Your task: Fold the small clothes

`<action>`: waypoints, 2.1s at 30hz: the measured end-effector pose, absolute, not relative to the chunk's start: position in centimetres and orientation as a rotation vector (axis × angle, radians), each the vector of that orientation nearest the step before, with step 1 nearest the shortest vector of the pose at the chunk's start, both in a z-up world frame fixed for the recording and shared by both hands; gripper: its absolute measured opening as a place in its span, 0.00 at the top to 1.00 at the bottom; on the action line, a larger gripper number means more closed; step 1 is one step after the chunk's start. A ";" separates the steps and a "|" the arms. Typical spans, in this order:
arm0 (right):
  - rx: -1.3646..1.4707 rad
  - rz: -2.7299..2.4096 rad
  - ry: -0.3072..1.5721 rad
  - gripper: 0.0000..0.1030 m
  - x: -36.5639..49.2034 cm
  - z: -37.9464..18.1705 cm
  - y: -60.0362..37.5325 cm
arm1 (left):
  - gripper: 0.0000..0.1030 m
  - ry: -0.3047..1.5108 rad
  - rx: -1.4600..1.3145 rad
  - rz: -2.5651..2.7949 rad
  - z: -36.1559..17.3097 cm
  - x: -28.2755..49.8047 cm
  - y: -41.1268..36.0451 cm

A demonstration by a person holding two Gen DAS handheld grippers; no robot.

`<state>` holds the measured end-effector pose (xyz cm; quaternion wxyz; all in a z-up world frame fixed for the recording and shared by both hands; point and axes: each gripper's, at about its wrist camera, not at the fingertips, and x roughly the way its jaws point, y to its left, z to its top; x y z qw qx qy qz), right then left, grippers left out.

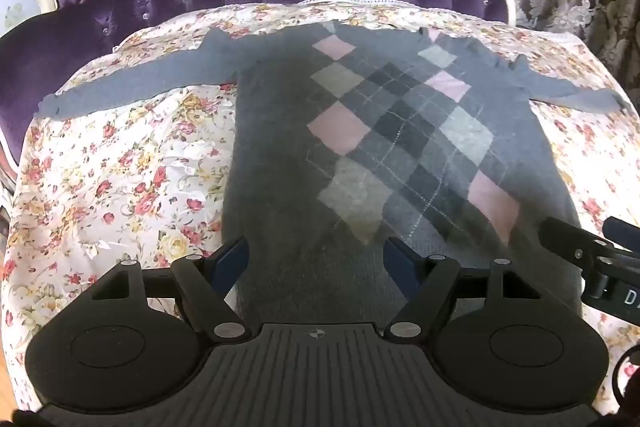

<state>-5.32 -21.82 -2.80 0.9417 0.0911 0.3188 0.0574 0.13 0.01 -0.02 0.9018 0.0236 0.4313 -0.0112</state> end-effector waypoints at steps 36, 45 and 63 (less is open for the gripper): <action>0.205 0.145 0.685 0.07 -5.2 -3.2 -21.2 | 0.29 0.915 0.023 -0.020 -0.6 -0.1 -0.2; 0.207 0.146 0.688 0.07 -5.1 -3.2 -21.2 | 0.29 0.917 0.021 -0.021 -0.8 0.0 -0.2; 0.212 0.153 0.697 0.06 -5.1 -3.4 -21.0 | 0.29 0.926 0.015 -0.024 -0.9 0.0 -0.3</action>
